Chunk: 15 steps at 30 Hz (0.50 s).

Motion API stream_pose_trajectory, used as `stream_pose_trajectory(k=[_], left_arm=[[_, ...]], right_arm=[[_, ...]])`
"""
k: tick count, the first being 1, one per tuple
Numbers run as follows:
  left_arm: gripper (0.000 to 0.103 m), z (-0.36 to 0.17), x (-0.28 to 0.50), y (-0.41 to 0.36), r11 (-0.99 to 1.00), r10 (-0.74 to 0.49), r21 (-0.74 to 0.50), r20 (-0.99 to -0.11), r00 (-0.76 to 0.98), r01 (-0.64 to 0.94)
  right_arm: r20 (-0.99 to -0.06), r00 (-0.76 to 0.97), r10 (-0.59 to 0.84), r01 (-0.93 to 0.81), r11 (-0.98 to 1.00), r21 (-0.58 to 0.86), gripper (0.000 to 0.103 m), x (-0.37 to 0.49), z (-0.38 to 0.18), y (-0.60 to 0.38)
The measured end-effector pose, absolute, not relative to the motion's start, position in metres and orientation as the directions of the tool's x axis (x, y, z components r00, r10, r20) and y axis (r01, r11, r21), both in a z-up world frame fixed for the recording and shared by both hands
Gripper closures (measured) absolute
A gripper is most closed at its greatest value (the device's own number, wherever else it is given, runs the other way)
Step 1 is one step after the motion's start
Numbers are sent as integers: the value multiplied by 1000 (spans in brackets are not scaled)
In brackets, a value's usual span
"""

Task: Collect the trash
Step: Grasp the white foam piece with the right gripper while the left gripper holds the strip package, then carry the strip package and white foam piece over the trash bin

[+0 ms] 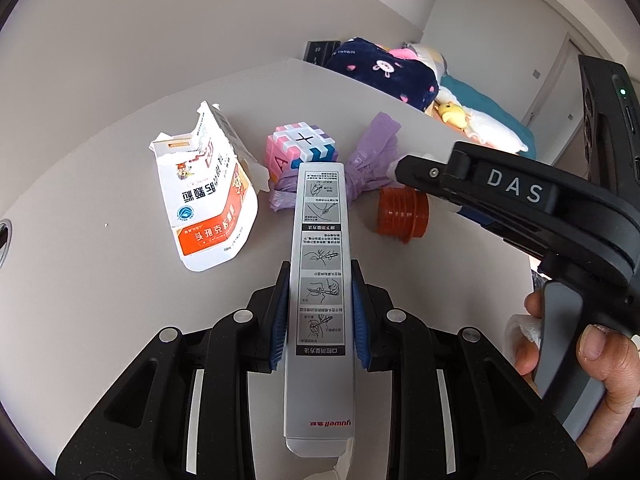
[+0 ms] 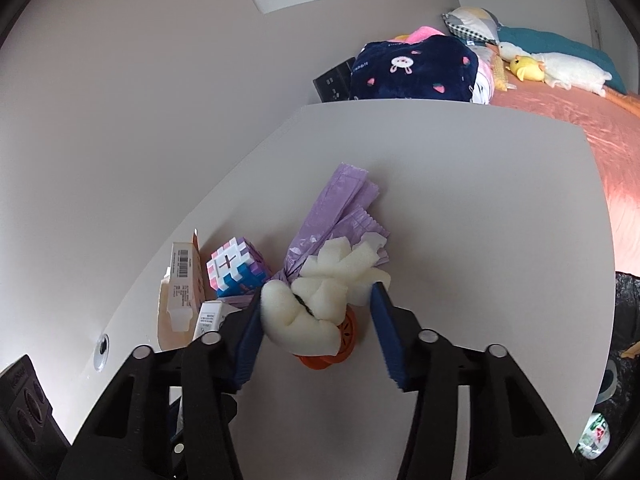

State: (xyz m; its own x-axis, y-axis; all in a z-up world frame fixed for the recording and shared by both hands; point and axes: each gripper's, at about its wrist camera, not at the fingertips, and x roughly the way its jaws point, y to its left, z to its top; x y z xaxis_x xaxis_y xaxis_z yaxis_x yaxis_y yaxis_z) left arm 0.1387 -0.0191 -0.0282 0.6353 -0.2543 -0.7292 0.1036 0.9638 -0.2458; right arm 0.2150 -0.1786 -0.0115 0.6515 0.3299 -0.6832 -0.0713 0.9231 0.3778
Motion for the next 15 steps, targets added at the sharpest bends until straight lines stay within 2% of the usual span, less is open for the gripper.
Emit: stream_pose_trajectory(k=[5,15], left_arm=[[76,-27,137,-19,962,-263,-249,-725,636,113],[76,-18,134,-27,952,-301,-266,-707,640,154]], right_arm=[[-679,661,321,-75,928,365,64,209,-7,-183],[-645,690,328,-69,917,392,65,180,8,-205]])
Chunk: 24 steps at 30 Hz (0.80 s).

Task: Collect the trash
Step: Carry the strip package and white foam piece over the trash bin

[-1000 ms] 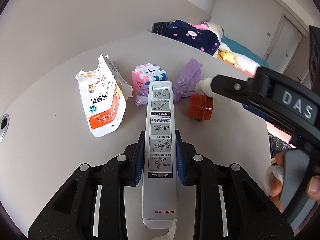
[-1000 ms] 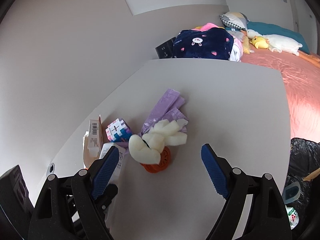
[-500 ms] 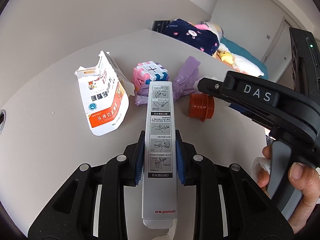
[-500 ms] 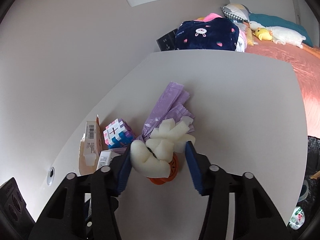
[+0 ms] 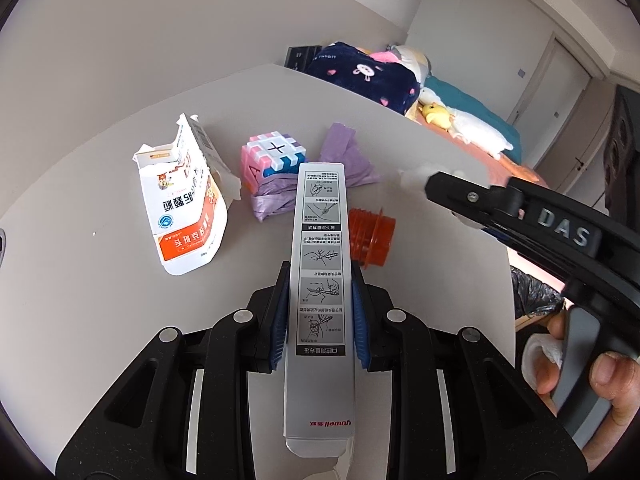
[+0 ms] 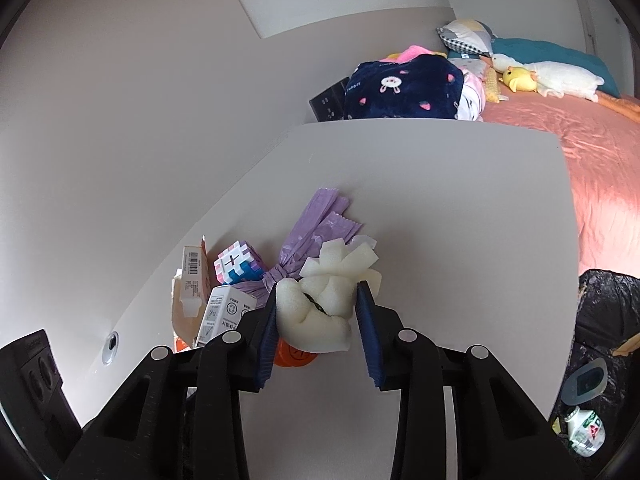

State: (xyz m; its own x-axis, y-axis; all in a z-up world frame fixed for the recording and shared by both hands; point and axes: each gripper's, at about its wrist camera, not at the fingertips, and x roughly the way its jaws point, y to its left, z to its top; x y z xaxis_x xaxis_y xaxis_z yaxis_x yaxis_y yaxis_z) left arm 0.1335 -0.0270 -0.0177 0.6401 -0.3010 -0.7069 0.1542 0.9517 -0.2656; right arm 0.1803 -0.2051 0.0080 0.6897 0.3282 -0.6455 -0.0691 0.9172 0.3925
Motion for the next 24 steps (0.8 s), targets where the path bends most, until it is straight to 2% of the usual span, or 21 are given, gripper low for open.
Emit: stream_pose_trajectory(k=[18,24], left_arm=[[76,10,93,-58,936,-351,-275,-675,648,220],[76,24,72,-75,931,-364,-252,-663,654,263]], right_arm=[[-587,735,339,-90,907,411,65,113,38,-242],[-556,760,337,-90,901,424,61,86,43,-256]])
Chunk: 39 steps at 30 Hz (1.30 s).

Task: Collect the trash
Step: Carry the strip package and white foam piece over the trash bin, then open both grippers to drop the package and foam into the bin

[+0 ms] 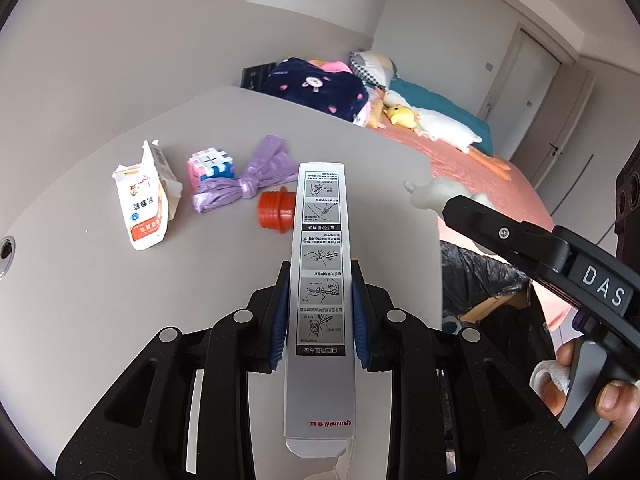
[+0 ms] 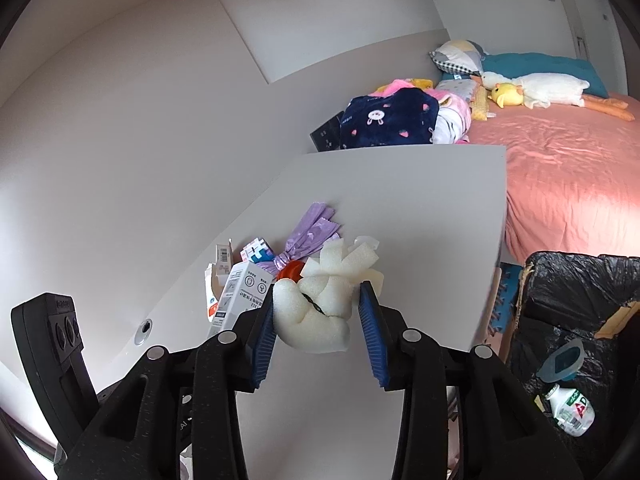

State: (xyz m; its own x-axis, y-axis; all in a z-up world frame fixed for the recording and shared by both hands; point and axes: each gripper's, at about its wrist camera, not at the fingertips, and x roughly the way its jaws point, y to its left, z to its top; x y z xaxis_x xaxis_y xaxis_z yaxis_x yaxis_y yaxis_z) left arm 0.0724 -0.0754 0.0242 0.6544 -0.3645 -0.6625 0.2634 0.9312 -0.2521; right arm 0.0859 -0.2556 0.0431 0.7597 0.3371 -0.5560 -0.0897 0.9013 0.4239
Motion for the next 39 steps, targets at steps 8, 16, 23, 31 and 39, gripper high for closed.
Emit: stream_pose_trajectory(k=[8,16,23,31,39], left_arm=[[76,31,51,-97,917,-396,-250,-654,645,310],[76,34,38,-124,902,-424,-248,-654,627,352],[76,34,28,-154,878,-465,-252,-655,596,407],[76,34,21,-192,847,-505,-256,-661,555,466],[76,33,16,-220,820,-533,-258,-669,518,512]], right_arm=[[-533,786,312,-74,904,421,61,54,50,-278],[-514,809,285,-45,902,430,61,26,53,-306],[-505,828,243,1,900,435,61,6,56,-338],[-505,842,191,57,899,434,61,-12,55,-371],[-504,851,146,107,892,438,61,-27,54,-401]])
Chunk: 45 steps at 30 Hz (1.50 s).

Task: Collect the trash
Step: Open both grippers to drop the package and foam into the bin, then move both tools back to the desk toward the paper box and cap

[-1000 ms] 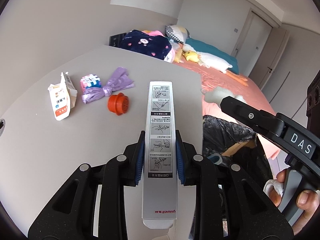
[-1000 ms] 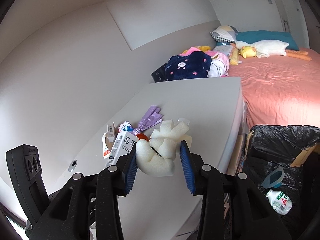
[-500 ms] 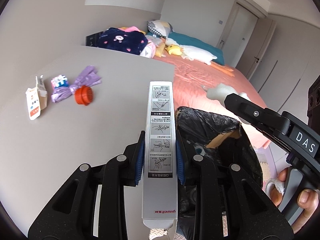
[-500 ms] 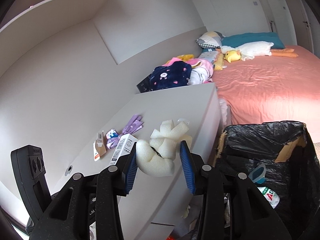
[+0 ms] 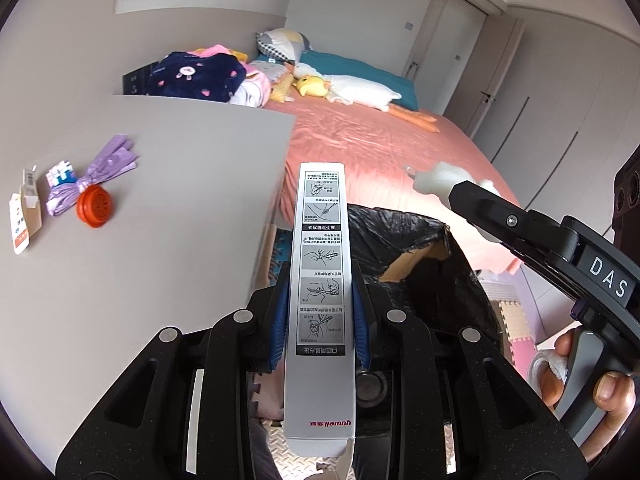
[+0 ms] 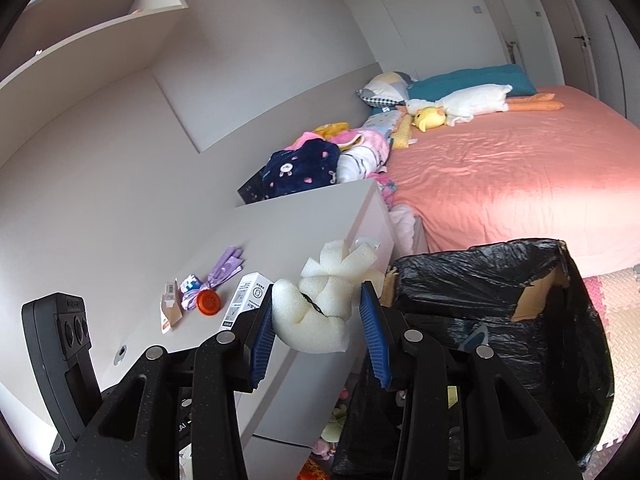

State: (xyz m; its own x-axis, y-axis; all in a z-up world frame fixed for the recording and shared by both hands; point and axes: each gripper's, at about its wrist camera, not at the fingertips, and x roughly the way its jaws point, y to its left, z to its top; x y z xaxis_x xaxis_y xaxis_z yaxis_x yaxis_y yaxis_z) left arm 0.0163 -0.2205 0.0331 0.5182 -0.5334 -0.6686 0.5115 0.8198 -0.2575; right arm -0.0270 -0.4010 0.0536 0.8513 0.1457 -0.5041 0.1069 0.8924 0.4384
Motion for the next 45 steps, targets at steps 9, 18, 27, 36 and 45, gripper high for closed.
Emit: stream_pose_trajectory(k=[9,18,27,36,45], left_arm=[[76,35,13,-252,782,-569,-266,-673,473,563],[76,33,10,-286,739,-593,-259,-687,419,622],[76,23,17,-313,693,-620,-295,-710,333,658],[6,6,26,-314,755,-546,-258,-757,360,603],[6,6,28,-295,770,-553,-284,-745,373,572]], right_arm=[[-505,857,98,161,881,444,61,-42,53,-431],[-515,856,43,225,867,445,61,-55,49,-462],[-553,833,4,297,840,454,61,-58,37,-492],[-592,795,-135,426,819,385,17,-62,30,-506],[-596,795,-112,407,828,387,17,-56,23,-499]])
